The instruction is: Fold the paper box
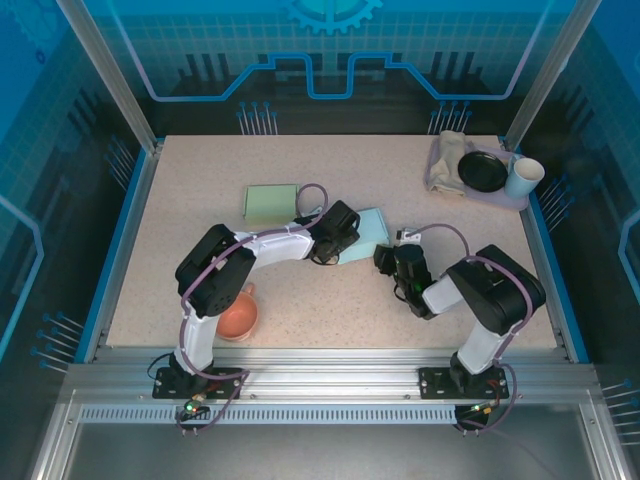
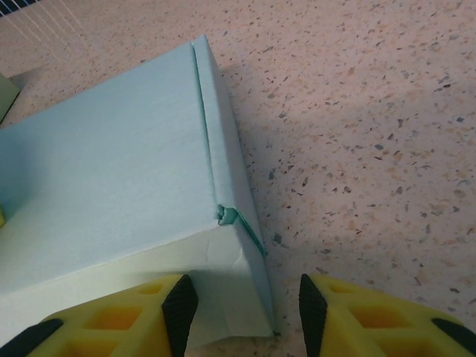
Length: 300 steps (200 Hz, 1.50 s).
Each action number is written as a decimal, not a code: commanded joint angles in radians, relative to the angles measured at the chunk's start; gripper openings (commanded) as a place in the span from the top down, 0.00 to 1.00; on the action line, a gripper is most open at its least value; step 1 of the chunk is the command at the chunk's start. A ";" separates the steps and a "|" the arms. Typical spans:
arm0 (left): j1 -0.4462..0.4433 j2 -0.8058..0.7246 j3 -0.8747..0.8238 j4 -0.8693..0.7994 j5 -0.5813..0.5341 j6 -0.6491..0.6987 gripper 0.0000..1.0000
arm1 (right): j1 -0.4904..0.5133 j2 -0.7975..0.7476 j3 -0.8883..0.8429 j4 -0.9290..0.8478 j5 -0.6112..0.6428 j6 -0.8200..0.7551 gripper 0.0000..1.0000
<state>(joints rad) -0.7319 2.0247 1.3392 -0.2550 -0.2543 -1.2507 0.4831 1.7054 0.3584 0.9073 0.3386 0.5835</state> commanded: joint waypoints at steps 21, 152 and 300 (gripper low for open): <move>-0.020 0.084 -0.065 -0.185 0.104 -0.008 0.27 | 0.040 -0.024 0.052 -0.213 -0.170 0.106 0.61; -0.027 0.094 -0.090 -0.133 0.192 0.007 0.29 | -0.009 0.053 0.187 -0.289 -0.271 0.145 0.65; -0.084 -0.126 -0.030 -0.316 0.076 0.128 0.16 | -0.179 -0.090 0.195 -0.606 -0.367 0.122 0.57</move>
<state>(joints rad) -0.8158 1.9377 1.3098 -0.4297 -0.1852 -1.1694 0.3328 1.6543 0.5648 0.4492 -0.0383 0.7067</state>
